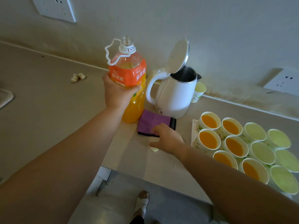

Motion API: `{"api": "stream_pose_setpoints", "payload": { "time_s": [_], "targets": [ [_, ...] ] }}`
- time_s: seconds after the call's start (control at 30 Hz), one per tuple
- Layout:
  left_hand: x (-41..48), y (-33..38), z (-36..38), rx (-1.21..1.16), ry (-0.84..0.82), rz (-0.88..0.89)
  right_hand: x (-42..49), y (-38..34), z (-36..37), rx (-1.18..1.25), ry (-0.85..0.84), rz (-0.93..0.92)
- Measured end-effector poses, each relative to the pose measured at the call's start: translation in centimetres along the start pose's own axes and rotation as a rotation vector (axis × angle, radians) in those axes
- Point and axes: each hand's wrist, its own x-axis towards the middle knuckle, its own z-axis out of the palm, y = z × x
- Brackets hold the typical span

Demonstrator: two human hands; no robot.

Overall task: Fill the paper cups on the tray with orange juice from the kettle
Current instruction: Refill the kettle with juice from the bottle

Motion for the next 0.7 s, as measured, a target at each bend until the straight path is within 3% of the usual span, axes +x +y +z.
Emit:
{"api": "stream_pose_setpoints", "payload": {
  "time_s": [0.13,0.3,0.7],
  "targets": [
    [0.0,0.2,-0.9,0.003,-0.021,0.006,0.5,-2.1,-5.1,0.318,0.145,-0.107],
    [-0.7,0.6,-2.9,-0.066,-0.079,0.036,1.4,-3.6,-8.6,0.578,0.21,-0.186],
    [-3.9,9.4,-7.4,-0.098,-0.614,0.145,-1.3,-3.7,-13.1,0.914,-0.081,-0.454]
  ]
}}
